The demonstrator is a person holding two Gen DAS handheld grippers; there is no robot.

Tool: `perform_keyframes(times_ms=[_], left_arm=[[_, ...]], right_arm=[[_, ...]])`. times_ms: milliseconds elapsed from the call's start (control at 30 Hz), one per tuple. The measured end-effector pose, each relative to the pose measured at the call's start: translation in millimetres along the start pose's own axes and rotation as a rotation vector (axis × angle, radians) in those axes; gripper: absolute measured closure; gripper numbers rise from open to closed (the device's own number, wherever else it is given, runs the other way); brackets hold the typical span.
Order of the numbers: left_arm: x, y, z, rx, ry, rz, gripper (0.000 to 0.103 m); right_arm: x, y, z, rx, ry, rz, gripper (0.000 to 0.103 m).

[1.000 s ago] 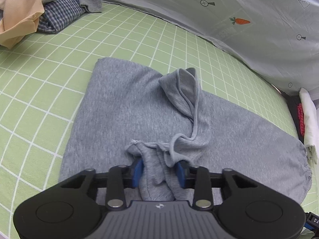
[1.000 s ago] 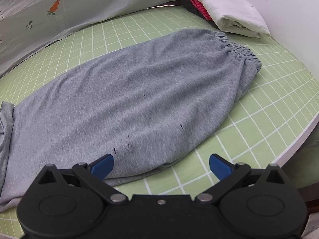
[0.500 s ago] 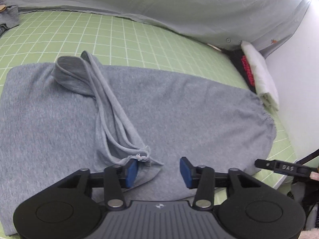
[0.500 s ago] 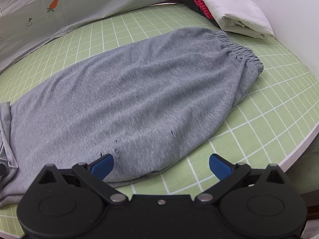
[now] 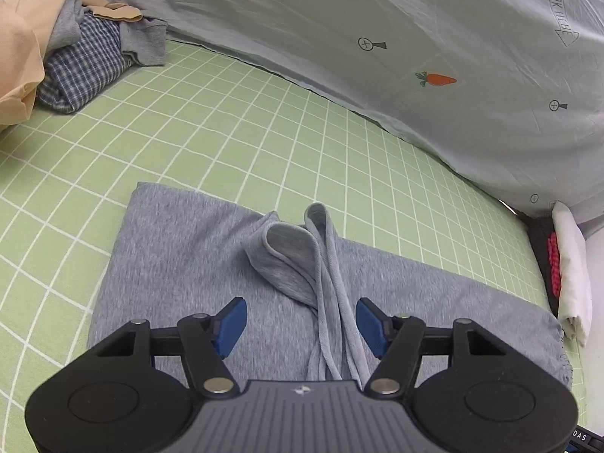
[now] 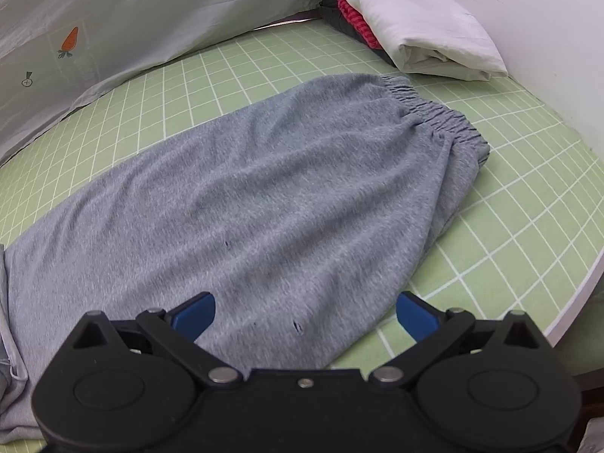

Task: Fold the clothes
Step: 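Lay the sleeve flat with the left gripper and open it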

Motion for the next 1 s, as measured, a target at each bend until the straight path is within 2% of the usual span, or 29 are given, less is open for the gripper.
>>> perform_keyframes(times_ms=[133,200,267,333,400,467,500,567,667,767,833,900,967,1000], left_arm=[[-30,3,21,0.006,0.008,-0.012,0.039],[-45,5,39,-0.005,0.049,-0.031,0.042],[-60,8,56,-0.015,0.090,-0.050,0.062],[-73,14,75,-0.031,0.133,-0.070,0.062],[-79,37,98,-0.095,0.178,-0.094,0.059],[-78,42,110,-0.152,0.181,-0.096,0.058],[-75,41,109,-0.168,0.170,-0.090,0.051],[-68,38,98,-0.181,0.129,-0.071,0.041],[-55,27,61,-0.120,0.036,-0.047,0.041],[-43,14,17,-0.009,-0.108,-0.031,0.039],[-34,11,-5,0.027,-0.183,-0.027,0.037],[-29,11,-20,0.024,-0.256,-0.036,0.037],[-26,17,-26,-0.029,-0.334,-0.053,0.037],[-26,21,-25,-0.063,-0.350,-0.067,0.037]], right_arm=[[-8,-13,11,-0.034,0.027,0.005,0.000],[-14,-21,18,-0.059,0.042,0.007,0.000],[-21,-30,23,-0.085,0.056,0.010,0.000],[-28,-40,29,-0.105,0.065,0.011,0.000],[-35,-50,34,-0.121,0.073,0.010,0.000],[-40,-57,40,-0.132,0.084,0.011,0.000],[-42,-60,43,-0.134,0.091,0.013,0.000],[-42,-59,51,-0.139,0.111,0.022,0.000],[-42,-58,71,-0.173,0.150,0.041,0.000],[-48,-53,94,-0.224,0.175,0.040,0.000],[-55,-50,108,-0.263,0.178,0.028,0.000],[-60,-50,116,-0.287,0.171,0.026,0.000],[-65,-51,120,-0.291,0.165,0.024,0.000],[-67,-52,121,-0.287,0.162,0.023,0.000]])
Point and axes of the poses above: each gripper's, at about its wrist camera, not at the fingertips, and x roughly against the way its jaws point, z to its right, y to its underside, the point moved 6 cm from there along -x, roughly the way its jaws point, and after that the axes turned 6 degrees about x, right-handed, at the moved point
